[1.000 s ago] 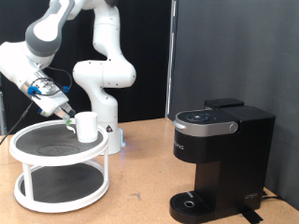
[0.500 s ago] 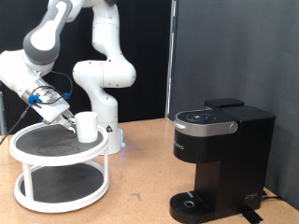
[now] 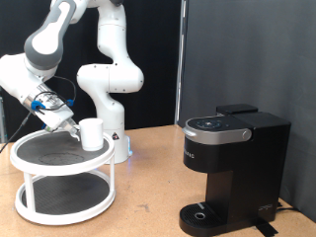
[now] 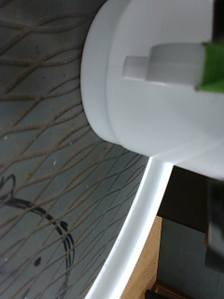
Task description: Make a cup of coffee with the keurig machine
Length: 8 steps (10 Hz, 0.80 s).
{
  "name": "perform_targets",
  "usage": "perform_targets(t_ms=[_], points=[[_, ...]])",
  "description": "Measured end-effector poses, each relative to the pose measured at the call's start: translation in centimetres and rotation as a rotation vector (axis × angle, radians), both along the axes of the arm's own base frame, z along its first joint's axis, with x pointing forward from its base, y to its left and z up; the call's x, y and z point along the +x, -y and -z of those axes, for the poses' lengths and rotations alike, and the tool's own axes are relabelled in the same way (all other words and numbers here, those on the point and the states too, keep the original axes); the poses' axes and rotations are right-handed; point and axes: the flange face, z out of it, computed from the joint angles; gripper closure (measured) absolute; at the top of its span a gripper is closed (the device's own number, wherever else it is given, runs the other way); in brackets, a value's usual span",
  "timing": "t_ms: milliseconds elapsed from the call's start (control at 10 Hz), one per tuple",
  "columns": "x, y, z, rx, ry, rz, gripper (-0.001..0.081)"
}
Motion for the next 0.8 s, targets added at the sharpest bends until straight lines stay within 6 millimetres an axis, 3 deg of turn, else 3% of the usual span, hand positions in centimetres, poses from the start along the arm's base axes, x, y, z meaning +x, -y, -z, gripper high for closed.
perform_targets(t_ms=[100, 200, 500, 800], points=[[0.0, 0.0, 0.0, 0.000, 0.000, 0.000, 0.0601], [0.0, 0.0, 0.0, 0.000, 0.000, 0.000, 0.0754], [0.1, 0.2, -0.6, 0.014, 0.007, -0.011, 0.0789], [0.3, 0.5, -3.2, 0.088, 0.014, -0.034, 0.0801]])
